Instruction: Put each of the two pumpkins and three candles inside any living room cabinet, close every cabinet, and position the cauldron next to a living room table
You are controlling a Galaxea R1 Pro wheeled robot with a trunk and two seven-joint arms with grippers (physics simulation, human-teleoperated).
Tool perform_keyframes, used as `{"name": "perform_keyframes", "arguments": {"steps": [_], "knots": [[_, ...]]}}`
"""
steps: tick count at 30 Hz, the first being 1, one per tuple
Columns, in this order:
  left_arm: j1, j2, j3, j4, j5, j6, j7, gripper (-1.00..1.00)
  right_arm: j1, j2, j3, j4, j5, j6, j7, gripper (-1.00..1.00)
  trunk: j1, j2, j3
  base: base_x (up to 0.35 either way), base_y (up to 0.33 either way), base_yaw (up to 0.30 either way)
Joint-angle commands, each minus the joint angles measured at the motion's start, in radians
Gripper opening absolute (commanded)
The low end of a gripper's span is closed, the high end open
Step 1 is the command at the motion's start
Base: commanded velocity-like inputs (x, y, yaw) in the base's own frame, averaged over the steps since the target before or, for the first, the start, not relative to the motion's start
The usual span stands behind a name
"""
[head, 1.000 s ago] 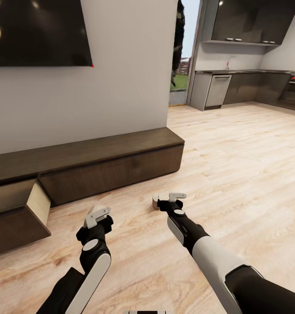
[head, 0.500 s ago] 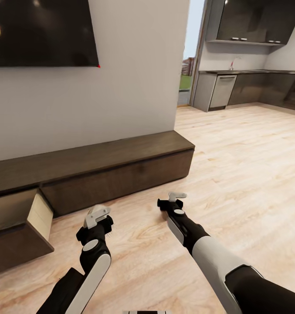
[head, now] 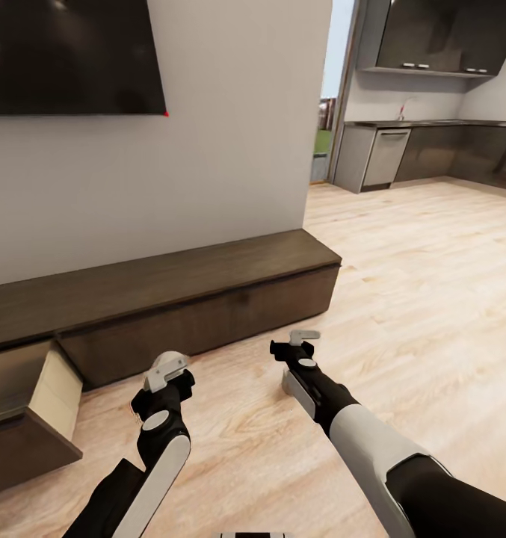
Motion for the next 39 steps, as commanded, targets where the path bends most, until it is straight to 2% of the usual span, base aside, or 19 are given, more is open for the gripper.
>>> {"name": "perform_keyframes", "arguments": {"steps": [1, 3, 4, 5, 16, 21, 36, 39], "knots": [[-0.001, 0.001, -0.010, -0.002, 0.001, 0.008, 0.008, -1.00, 0.000, 0.000, 0.005, -0.001, -0.002, 0.006, -0.007, 1.00, 0.000, 0.000, -0.001, 0.114, -0.122, 0.000], [-0.001, 0.002, -0.047, -0.002, 0.000, 0.007, 0.008, -1.00, 0.000, 0.000, 0.005, -0.001, -0.002, 0.006, -0.007, 1.00, 0.000, 0.000, -0.001, 0.060, -0.064, 0.000], [-0.001, 0.003, -0.083, -0.002, -0.001, 0.004, 0.008, -1.00, 0.000, 0.000, 0.003, -0.001, -0.002, 0.005, -0.006, 1.00, 0.000, 0.000, -0.001, 0.010, -0.010, 0.000], [-0.001, 0.004, -0.086, -0.002, -0.001, 0.004, 0.008, -1.00, 0.000, 0.000, 0.002, -0.001, -0.002, 0.005, -0.005, 1.00, 0.000, 0.000, -0.001, 0.006, -0.007, 0.000], [-0.001, 0.012, -0.093, -0.002, -0.002, 0.002, 0.006, -1.00, -0.001, 0.000, -0.001, 0.019, -0.002, 0.012, -0.004, 1.00, 0.000, 0.000, -0.001, 0.001, -0.001, 0.000], [-0.001, 0.012, -0.093, -0.002, -0.001, 0.002, 0.004, -1.00, -0.001, 0.000, -0.005, 0.080, -0.005, 0.015, -0.005, 1.00, 0.000, 0.000, -0.001, 0.017, 0.000, 0.000], [-0.001, 0.012, -0.094, -0.002, 0.000, 0.002, 0.003, -1.00, -0.005, 0.000, -0.006, 0.130, -0.006, 0.020, -0.023, 1.00, 0.000, 0.000, -0.001, 0.261, 0.000, 0.000], [-0.001, 0.011, -0.102, -0.002, 0.000, 0.001, 0.004, -1.00, -0.005, 0.000, -0.006, 0.131, -0.007, 0.043, -0.023, 1.00, 0.000, 0.000, -0.001, 0.134, 0.000, 0.000]]}}
